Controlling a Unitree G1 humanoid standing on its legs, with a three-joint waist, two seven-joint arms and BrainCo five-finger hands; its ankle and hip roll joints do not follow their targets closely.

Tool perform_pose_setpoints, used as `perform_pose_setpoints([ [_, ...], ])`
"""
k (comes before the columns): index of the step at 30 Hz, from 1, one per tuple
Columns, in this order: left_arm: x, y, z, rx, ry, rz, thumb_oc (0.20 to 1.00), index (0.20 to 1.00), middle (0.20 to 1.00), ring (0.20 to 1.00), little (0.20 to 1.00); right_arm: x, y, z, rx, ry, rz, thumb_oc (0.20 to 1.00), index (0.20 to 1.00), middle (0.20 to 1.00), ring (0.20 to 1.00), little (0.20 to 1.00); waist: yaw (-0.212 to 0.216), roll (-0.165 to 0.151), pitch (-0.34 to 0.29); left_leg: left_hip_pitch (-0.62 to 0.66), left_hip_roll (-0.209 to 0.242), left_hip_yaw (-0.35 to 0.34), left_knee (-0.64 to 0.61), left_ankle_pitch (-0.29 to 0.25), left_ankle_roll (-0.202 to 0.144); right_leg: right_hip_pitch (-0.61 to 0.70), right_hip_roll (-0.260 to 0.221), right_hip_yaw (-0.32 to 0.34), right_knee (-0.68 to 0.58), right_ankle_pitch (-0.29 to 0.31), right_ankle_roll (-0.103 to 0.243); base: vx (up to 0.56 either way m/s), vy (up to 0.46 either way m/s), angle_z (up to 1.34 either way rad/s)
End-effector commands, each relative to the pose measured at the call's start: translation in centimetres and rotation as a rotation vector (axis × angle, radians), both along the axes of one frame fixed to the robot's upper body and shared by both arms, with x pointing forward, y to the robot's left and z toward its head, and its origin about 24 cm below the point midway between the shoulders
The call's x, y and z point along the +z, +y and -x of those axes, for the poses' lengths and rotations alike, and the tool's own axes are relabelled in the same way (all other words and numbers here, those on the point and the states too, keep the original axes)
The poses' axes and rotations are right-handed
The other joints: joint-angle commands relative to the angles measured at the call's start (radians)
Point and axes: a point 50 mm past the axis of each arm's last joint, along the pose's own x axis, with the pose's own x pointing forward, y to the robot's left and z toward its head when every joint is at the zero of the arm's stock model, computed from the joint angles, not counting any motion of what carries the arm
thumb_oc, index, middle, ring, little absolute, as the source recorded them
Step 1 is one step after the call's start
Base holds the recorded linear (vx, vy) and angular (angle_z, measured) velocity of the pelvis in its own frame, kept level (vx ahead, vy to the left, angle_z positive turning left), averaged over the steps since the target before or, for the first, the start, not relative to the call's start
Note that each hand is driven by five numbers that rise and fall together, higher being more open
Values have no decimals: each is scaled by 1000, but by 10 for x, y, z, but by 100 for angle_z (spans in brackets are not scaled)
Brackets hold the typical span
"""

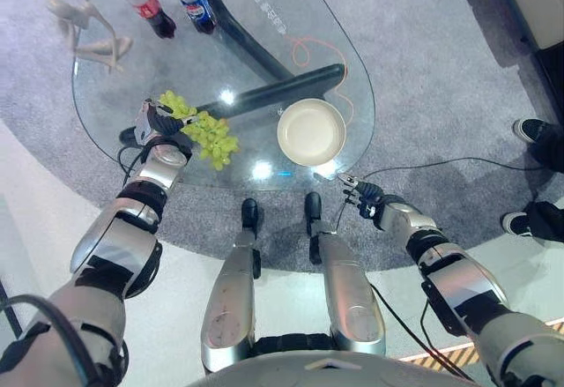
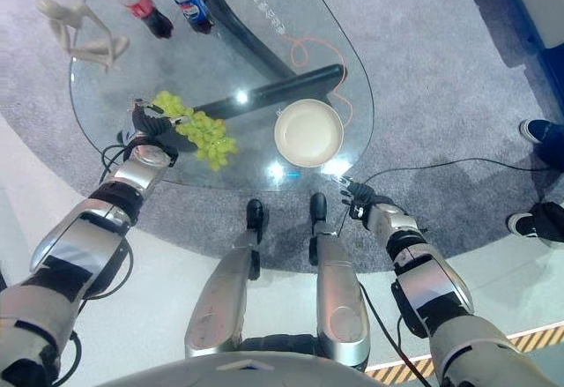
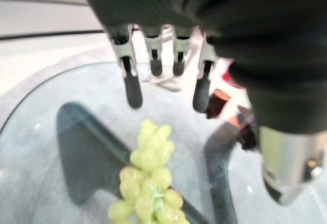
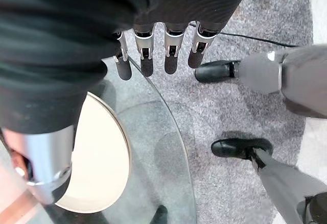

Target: Pick up fruits into the plate

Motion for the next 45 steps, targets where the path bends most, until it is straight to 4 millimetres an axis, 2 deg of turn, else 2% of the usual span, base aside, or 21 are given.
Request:
perform_pose_setpoints([
  [1, 7, -3, 1, -101, 19, -254, 1000, 1000, 1000, 1000, 1000, -9, -23, 16, -43, 13, 32, 1000, 1000, 1000, 1000, 1000, 15, 41, -44, 3, -46, 55, 93, -121, 29, 55, -9, -44, -6, -71, 3, 18, 56, 19],
  [3, 5, -2, 3, -125, 35, -314, 1000, 1000, 1000, 1000, 1000, -14, -25, 20, -47, 22, 34, 1000, 1000, 1000, 1000, 1000, 19, 42, -52, 18, -48, 53, 87, -124, 32, 72, -14, -50, -17, -69, 6, 19, 44, 13],
  [6, -4, -3, 9, -253, 126, -588, 1000, 1000, 1000, 1000, 1000, -30, -30, 38, -43, 62, 46, 1000, 1000, 1000, 1000, 1000, 24, 42, -84, 69, -47, 54, 51, -128, 35, 127, -24, -61, -61, -60, 15, 31, 45, 11],
  [7, -9, -1, 12, -277, 148, -625, 1000, 1000, 1000, 1000, 1000, -34, -31, 43, -37, 75, 52, 1000, 1000, 1000, 1000, 1000, 23, 41, -94, 83, -46, 57, 41, -129, 35, 142, -25, -61, -75, -56, 17, 47, 49, 18],
  [12, -27, 19, 32, -314, 230, -746, 1000, 1000, 1000, 1000, 1000, -54, -50, 73, -11, 152, 72, 1000, 1000, 1000, 1000, 1000, 23, 40, -143, 159, -46, 74, 17, -141, 40, 228, -25, -46, -110, -59, 21, 136, 79, 3],
  [16, -31, 23, 39, -350, 280, -802, 1000, 1000, 1000, 1000, 1000, -60, -57, 84, -15, 166, 78, 1000, 1000, 1000, 1000, 1000, 21, 47, -145, 169, -50, 80, 31, -153, 50, 232, -25, -37, -93, -65, 20, 106, 54, -2],
  [18, -28, 23, 39, -348, 288, -830, 1000, 1000, 1000, 1000, 1000, -56, -57, 80, -21, 147, 78, 1000, 1000, 1000, 1000, 1000, 15, 52, -134, 164, -52, 83, 37, -156, 54, 219, -25, -33, -83, -66, 20, -26, 59, -4],
  [20, -5, 27, 29, -331, 273, -876, 1000, 1000, 1000, 1000, 1000, -41, -56, 60, -30, 83, 84, 1000, 1000, 1000, 1000, 1000, -1, 62, -94, 120, -52, 97, 54, -151, 60, 156, -23, -20, -58, -59, 16, -174, 84, -10],
  [25, 39, 32, 14, -281, 277, -948, 1000, 1000, 1000, 1000, 1000, -15, -49, 32, -26, -20, 68, 1000, 1000, 1000, 1000, 1000, -24, 62, -28, 29, -55, 118, 91, -147, 77, 48, -8, 9, -34, -36, 17, -146, -20, -17],
  [29, 59, 33, 7, -253, 280, -1002, 1000, 1000, 1000, 1000, 1000, -4, -46, 23, -38, -75, 42, 1000, 1000, 1000, 1000, 1000, -47, 60, -28, -88, -61, 142, 141, -148, 85, -71, 6, 33, -11, -20, 15, -67, -26, -23],
  [34, 72, 28, 2, -222, 234, -1014, 1000, 1000, 1000, 1000, 1000, 5, -42, 15, -35, -142, 19, 1000, 1000, 1000, 1000, 1000, -79, 65, -28, -223, -64, 179, 206, -160, 93, -216, 16, 62, 25, 0, 13, -50, 17, -28],
  [37, 70, 18, -2, -248, 226, -1043, 1000, 1000, 1000, 1000, 1000, 9, -39, 12, -35, -185, -4, 1000, 1000, 1000, 1000, 1000, -96, 68, -28, -293, -68, 200, 254, -182, 96, -288, 22, 76, 49, 4, 14, -15, 7, -36],
  [42, 71, 14, -5, -251, 222, -1042, 1000, 1000, 1000, 1000, 1000, 12, -36, 9, -34, -204, -16, 1000, 1000, 1000, 1000, 1000, -100, 68, -28, -316, -69, 208, 269, -188, 98, -312, 22, 76, 57, 5, 14, -8, 19, -17],
  [43, 72, 3, -10, -287, 218, -1011, 1000, 1000, 1000, 1000, 1000, 24, -30, -1, -31, -254, -37, 1000, 1000, 1000, 1000, 1000, -114, 72, -28, -387, -73, 235, 324, -210, 100, -386, 25, 84, 87, 10, 16, -26, 97, -25],
  [45, 70, -6, -13, -321, 235, -1005, 1000, 1000, 1000, 1000, 1000, 29, -29, -5, -36, -273, -44, 1000, 1000, 1000, 1000, 1000, -125, 78, -28, -409, -77, 248, 343, -222, 98, -411, 26, 93, 91, 14, 18, -21, 111, -26],
])
